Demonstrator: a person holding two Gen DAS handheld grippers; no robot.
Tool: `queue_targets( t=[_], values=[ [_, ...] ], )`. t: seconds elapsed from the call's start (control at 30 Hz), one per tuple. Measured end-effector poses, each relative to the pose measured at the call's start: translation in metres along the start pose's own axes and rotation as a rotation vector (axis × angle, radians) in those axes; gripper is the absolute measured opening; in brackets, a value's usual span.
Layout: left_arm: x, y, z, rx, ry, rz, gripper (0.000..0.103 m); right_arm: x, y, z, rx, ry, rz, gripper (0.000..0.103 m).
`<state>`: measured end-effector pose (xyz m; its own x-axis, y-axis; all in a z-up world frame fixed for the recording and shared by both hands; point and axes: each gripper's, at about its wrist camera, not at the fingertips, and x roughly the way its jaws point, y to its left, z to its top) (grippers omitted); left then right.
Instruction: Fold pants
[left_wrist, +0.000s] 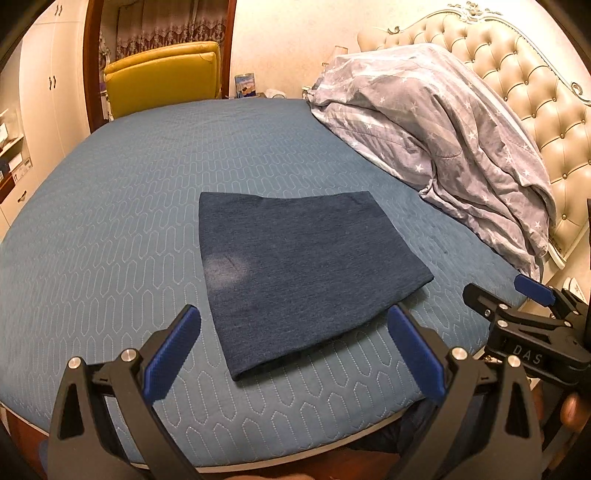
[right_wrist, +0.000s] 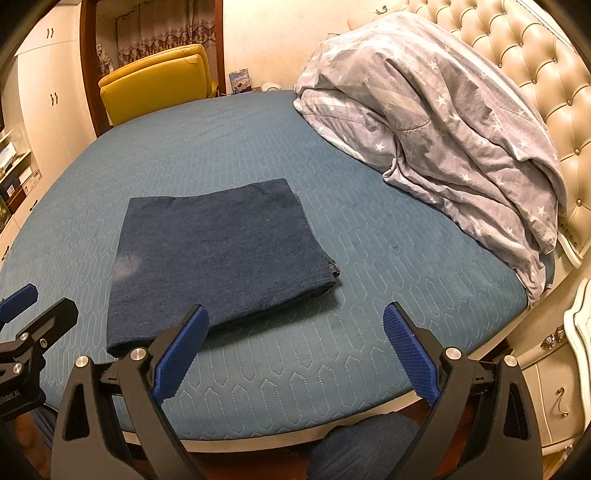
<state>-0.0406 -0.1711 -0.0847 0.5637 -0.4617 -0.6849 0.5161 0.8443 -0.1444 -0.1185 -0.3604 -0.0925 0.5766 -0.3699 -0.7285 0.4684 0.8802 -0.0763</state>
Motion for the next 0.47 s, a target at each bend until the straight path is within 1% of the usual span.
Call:
queue_targets(
  t=[0.13, 0.33, 0.4, 0.43, 0.47],
  values=[
    [0.007, -0.003, -0.001, 0.008, 0.007, 0.010, 0.101, 0.001, -0.001, 0.000, 0.003, 0.002, 0.002, 0.092],
    [0.015, -0.001, 0.001, 0.007, 0.020, -0.025, 0.101, 0.005, -0.004, -0.001, 0.010, 0.010, 0.003, 0.092],
    [0.017, 0.009, 0.001, -0.005, 0.023, -0.078, 0.101, 0.011, -0.007, -0.001, 0.024, 0.018, 0.006, 0.092],
    [0.020, 0.020, 0.001, -0.014, 0.026, -0.087, 0.101, 0.014, -0.010, -0.001, 0.031, 0.021, 0.008, 0.092],
    [0.022, 0.031, 0.000, -0.024, 0.025, -0.067, 0.101, 0.017, -0.013, -0.001, 0.042, 0.021, 0.008, 0.092]
  ],
)
